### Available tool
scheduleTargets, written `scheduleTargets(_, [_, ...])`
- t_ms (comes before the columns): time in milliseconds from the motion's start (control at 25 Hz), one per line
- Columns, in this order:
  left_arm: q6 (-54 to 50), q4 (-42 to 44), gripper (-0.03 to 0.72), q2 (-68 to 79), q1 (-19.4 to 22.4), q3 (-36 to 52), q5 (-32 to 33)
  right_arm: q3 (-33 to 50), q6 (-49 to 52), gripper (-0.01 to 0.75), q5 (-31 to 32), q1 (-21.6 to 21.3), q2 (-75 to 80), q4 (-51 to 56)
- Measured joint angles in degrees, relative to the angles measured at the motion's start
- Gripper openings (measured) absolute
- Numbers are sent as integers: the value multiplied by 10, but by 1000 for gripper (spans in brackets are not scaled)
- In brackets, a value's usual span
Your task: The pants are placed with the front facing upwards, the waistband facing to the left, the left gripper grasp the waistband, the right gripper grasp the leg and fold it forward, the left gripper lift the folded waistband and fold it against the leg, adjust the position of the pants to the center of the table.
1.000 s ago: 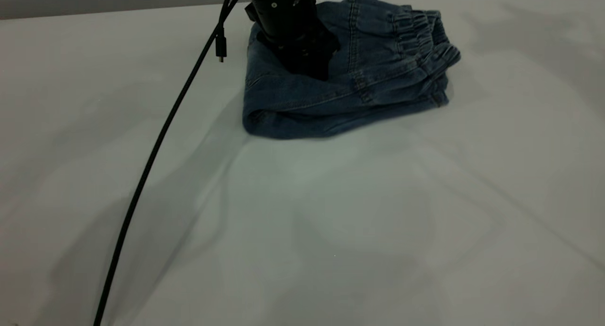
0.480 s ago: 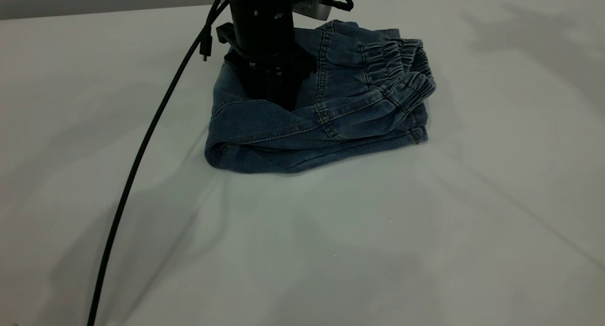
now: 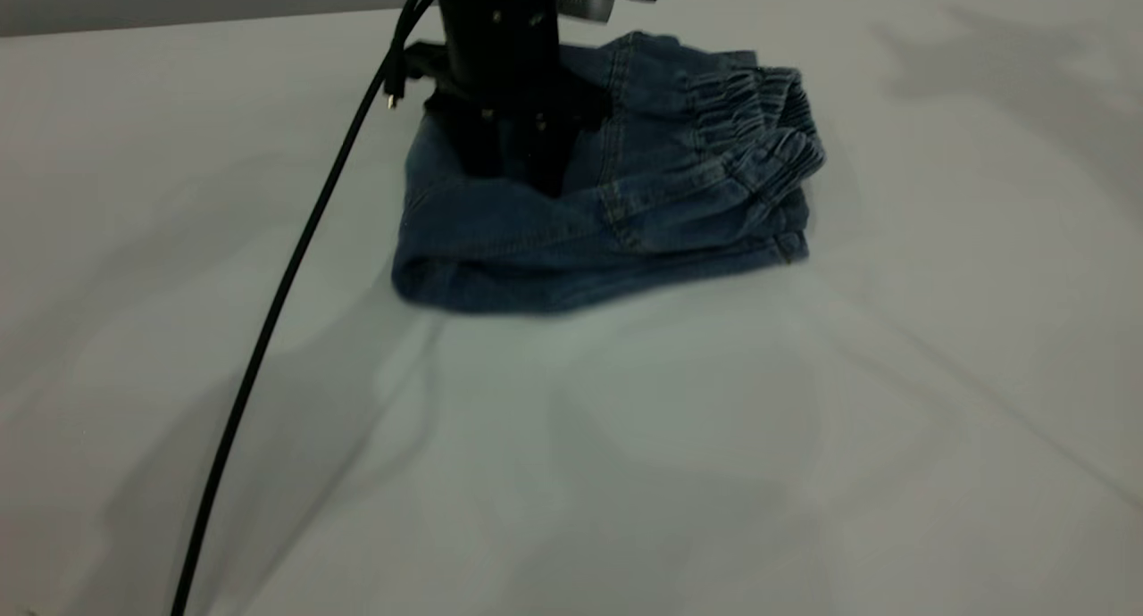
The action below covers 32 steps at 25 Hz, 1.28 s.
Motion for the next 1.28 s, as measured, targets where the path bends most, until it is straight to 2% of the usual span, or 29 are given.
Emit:
scheduleTargets(240, [0,-13,456,-52,-8,-80,4,0,0,475,0,0,-2,2])
scheduleTargets(600, [1,26,456,-187,-7,-80,11,16,4,475,-1,0,-30,20])
scheduleTargets(800, [1,69,456,-261,-7,-79,12,89,5,475,0,1,-83,29])
scheduleTargets(1040, [1,65,456,-352,-7,-75,11,180,16,475,0,1,-172,30])
scheduleTargets(1280, [0,65,456,-457,-7,-2,11,289,16,475,-1,1,-288,36])
